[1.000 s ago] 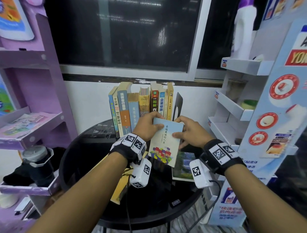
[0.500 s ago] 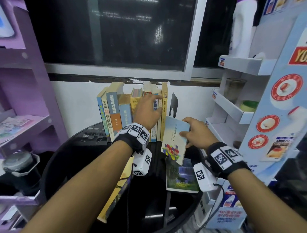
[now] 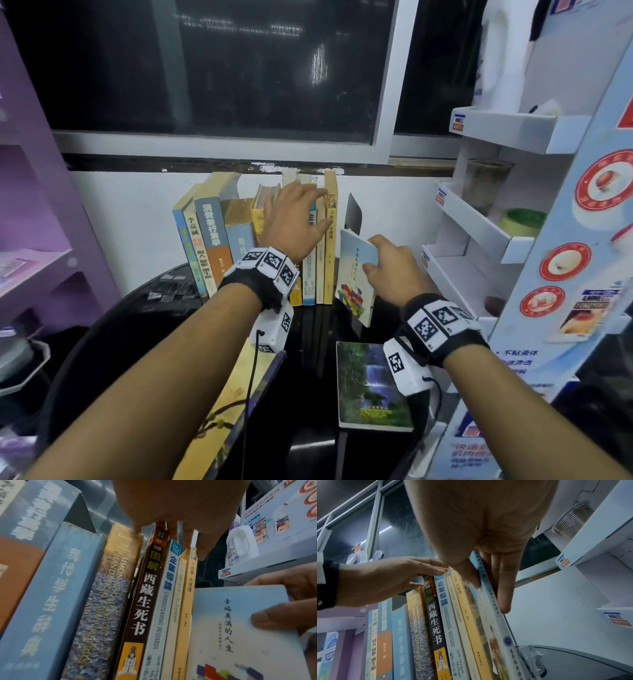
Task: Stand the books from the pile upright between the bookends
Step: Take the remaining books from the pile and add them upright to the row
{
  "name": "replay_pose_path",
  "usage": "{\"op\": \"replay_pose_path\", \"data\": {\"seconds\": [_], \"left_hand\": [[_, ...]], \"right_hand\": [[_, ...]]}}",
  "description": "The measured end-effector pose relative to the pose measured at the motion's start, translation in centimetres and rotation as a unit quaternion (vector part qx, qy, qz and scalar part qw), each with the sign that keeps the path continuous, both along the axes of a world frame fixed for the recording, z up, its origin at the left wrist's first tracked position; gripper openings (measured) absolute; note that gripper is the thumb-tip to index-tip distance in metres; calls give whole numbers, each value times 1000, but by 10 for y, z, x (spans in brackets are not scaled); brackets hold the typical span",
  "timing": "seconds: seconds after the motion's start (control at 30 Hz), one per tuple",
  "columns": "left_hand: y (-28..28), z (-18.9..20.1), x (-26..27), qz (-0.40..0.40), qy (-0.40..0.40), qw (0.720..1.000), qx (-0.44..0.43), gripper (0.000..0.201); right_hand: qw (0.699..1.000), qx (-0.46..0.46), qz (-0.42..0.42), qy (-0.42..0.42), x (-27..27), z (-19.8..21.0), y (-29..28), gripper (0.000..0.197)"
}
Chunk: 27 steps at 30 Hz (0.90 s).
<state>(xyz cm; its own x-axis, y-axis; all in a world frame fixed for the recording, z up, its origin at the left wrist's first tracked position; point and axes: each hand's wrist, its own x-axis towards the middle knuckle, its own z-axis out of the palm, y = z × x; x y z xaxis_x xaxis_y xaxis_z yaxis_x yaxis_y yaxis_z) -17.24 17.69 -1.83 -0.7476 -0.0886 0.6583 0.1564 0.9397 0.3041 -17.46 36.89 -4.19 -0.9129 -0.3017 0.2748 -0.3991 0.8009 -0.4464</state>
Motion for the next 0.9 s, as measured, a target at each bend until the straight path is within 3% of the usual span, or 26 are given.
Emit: {"op": "replay_pose_path", "data": {"seconds": [0.33,0.7,0.9], "left_hand": [[-18,-9,-8,-16,18,997,-79,62],[-21,2,-14,-30,18,999,-21,47],[-32,6,-22,-44,-23,995,-83,61]], "right_hand": [[1000,-16,8,5,-19,-14,-29,36],[999,-44,27,3,-33,-22,-47,38],[997,-69,27,1,-42,-25,-55,35]]}}
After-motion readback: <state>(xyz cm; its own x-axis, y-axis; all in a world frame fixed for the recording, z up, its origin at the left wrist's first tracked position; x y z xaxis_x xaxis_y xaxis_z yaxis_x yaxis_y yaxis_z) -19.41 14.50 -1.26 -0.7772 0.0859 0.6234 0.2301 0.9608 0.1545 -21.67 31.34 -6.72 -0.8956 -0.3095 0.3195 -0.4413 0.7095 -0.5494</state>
